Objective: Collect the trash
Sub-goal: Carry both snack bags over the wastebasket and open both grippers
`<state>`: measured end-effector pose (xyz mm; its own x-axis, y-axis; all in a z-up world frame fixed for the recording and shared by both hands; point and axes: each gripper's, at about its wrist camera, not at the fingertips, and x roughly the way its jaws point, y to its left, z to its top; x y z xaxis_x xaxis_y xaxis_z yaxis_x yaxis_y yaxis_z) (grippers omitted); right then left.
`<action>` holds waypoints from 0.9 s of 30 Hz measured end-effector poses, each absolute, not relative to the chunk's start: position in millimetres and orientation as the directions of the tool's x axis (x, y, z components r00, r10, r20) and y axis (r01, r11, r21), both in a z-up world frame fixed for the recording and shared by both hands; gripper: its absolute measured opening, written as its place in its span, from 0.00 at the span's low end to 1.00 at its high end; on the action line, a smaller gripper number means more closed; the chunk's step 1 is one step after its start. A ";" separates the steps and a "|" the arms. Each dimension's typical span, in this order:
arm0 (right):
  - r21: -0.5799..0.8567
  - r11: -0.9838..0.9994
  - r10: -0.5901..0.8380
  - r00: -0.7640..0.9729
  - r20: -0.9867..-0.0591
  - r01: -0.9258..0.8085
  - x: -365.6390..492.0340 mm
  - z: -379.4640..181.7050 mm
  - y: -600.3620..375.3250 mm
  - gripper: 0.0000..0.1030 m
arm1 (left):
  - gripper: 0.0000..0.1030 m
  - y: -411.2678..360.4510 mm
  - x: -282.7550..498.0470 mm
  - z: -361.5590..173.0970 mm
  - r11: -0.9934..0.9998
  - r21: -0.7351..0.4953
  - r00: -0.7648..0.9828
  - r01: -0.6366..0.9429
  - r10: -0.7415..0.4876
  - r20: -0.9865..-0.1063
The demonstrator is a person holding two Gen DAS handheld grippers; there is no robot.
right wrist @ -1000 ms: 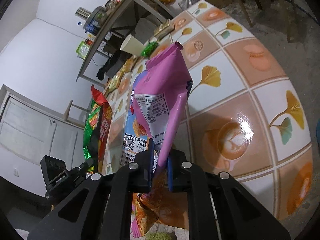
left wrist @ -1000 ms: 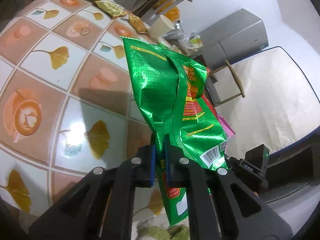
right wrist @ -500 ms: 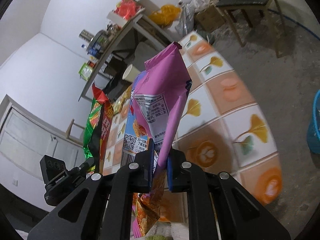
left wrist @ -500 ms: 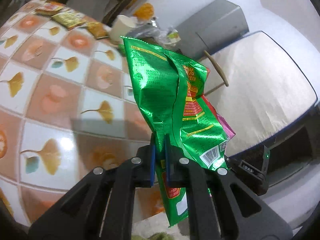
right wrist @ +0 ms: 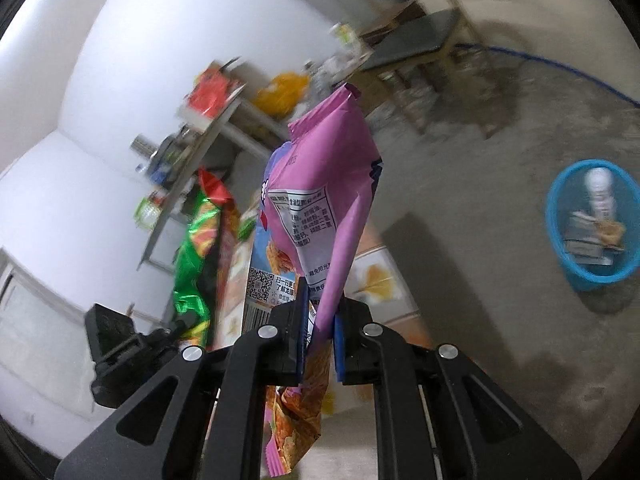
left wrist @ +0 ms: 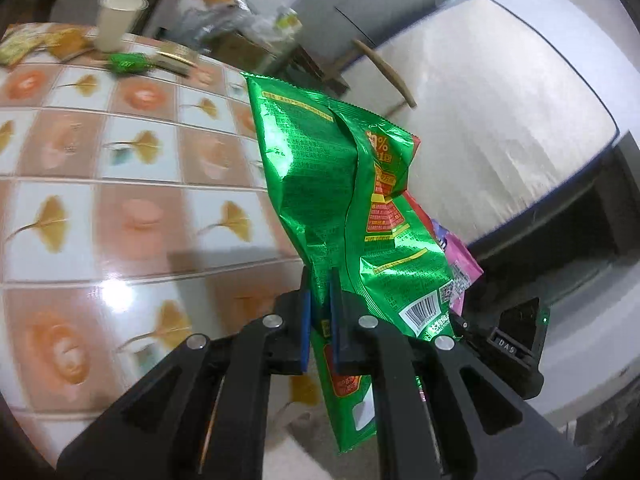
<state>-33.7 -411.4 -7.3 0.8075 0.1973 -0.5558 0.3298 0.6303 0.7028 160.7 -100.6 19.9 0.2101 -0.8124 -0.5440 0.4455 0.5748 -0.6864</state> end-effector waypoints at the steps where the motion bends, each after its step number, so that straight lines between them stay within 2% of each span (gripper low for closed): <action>1: 0.700 0.624 0.177 0.810 -0.560 0.347 -42.0 -8.4 -419.2 0.11 | 0.06 -113.5 160.5 20.3 0.569 -0.680 0.193 0.461 -0.813 -0.550; 14: 0.715 0.439 -0.029 0.803 -0.595 0.545 -131.1 -49.0 -530.3 0.10 | 0.06 -312.2 146.6 8.6 0.496 -0.567 -0.024 0.658 -0.739 -0.674; 20: 0.733 0.306 -0.068 0.782 -0.620 0.608 -155.8 -93.1 -569.9 0.11 | 0.06 -404.8 142.8 -36.5 0.505 -0.524 -0.116 0.686 -0.635 -0.764; 27: 0.736 0.115 -0.094 0.745 -0.661 0.668 -173.5 -169.7 -609.0 0.11 | 0.06 -500.0 134.8 -99.8 0.519 -0.499 -0.239 0.694 -0.487 -0.840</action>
